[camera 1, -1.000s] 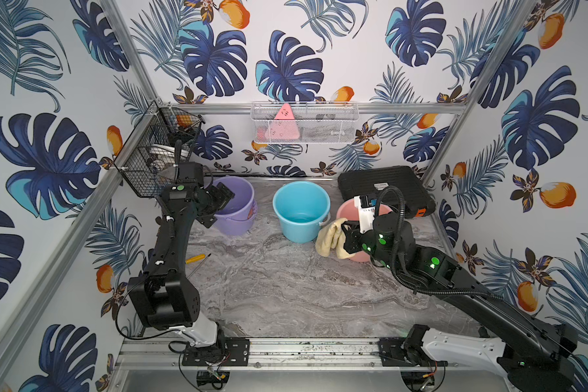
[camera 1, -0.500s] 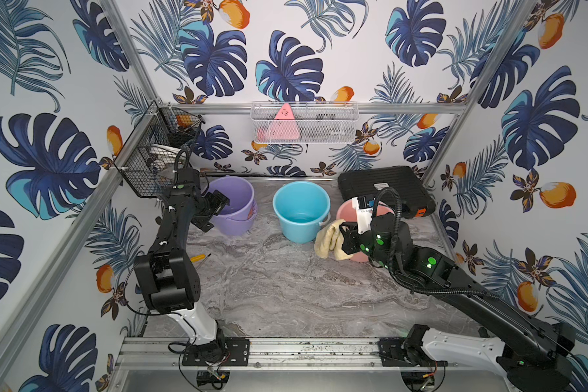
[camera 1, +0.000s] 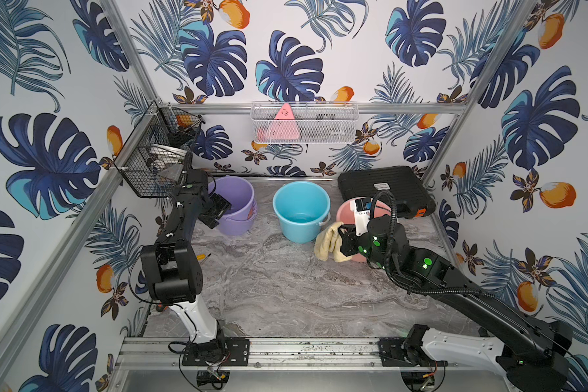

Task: Wipe the inside of the bucket with a cloth
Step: Pick up the bucket from the center of the board.

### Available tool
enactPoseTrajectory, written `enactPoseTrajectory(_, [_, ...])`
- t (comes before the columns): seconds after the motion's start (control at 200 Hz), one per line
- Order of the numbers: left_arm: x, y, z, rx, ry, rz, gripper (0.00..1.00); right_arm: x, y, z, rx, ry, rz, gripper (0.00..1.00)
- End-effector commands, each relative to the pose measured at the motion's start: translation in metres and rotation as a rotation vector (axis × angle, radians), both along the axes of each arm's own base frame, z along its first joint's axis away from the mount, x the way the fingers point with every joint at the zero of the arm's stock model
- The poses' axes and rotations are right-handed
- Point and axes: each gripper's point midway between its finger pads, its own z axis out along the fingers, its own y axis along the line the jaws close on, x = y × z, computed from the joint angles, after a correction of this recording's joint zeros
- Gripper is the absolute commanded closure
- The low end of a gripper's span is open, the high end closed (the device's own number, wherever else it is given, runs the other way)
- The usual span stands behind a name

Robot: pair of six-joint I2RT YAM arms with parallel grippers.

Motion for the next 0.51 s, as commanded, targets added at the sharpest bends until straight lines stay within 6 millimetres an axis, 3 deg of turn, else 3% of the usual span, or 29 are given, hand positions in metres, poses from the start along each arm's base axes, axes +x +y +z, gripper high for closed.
enactPoseTrajectory(0.0, [0.0031,0.0059,-0.0013,0.044,-0.007,-0.004,0.39,0.0019,0.0040,0.0047,0.031,-0.014,0.002,1.00])
enactPoseTrajectory(0.185, [0.0003,0.0085,-0.0027,0.080,0.018,-0.026,0.58,0.0016,0.0054,0.0026,0.033,-0.008,0.007,1.00])
enactPoseTrajectory(0.33, [-0.0019,0.0089,-0.0055,0.089,0.027,-0.034,0.65,0.0024,0.0073,0.0002,0.033,-0.002,0.010,1.00])
enactPoseTrajectory(0.5, [-0.0021,0.0042,-0.0100,0.077,0.033,-0.053,0.86,0.0030,0.0089,-0.0022,0.024,0.004,0.014,1.00])
